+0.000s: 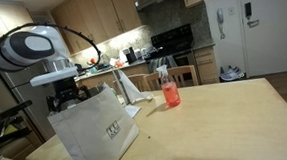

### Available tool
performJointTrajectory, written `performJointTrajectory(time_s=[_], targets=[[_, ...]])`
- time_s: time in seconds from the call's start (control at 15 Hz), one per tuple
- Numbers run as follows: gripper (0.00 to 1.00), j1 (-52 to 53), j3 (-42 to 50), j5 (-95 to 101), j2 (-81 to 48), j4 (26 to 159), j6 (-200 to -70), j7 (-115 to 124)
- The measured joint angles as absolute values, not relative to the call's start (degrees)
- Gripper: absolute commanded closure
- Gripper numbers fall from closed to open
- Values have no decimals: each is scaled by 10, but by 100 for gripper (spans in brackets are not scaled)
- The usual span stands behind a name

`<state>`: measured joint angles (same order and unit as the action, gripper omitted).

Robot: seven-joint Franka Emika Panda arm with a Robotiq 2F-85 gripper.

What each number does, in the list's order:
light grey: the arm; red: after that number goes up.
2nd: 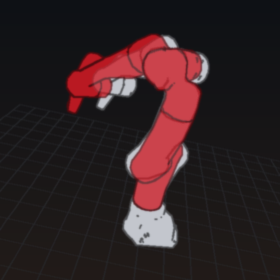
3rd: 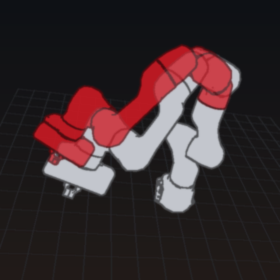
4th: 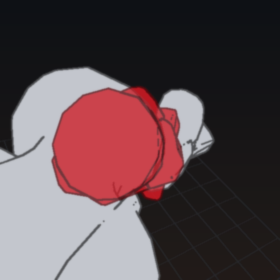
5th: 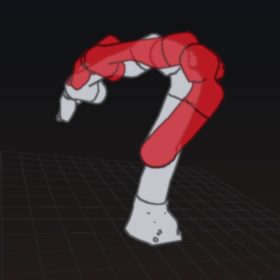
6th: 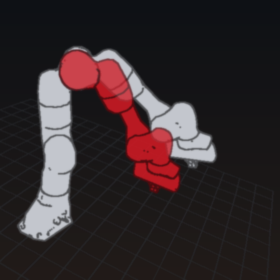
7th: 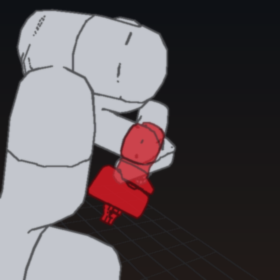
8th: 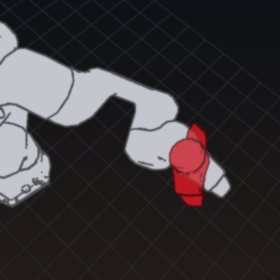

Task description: Move the bag slightly forward, take out the TAZO box, and put it on the table

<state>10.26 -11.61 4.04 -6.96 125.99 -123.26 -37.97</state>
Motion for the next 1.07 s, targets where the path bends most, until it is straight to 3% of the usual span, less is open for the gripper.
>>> performJointTrajectory(time_s=[0.67,1.07], targets=[[0,100,-109,138,-124,1254,-1349,-427],[0,96,-99,189,-151,1249,-1351,-427]])
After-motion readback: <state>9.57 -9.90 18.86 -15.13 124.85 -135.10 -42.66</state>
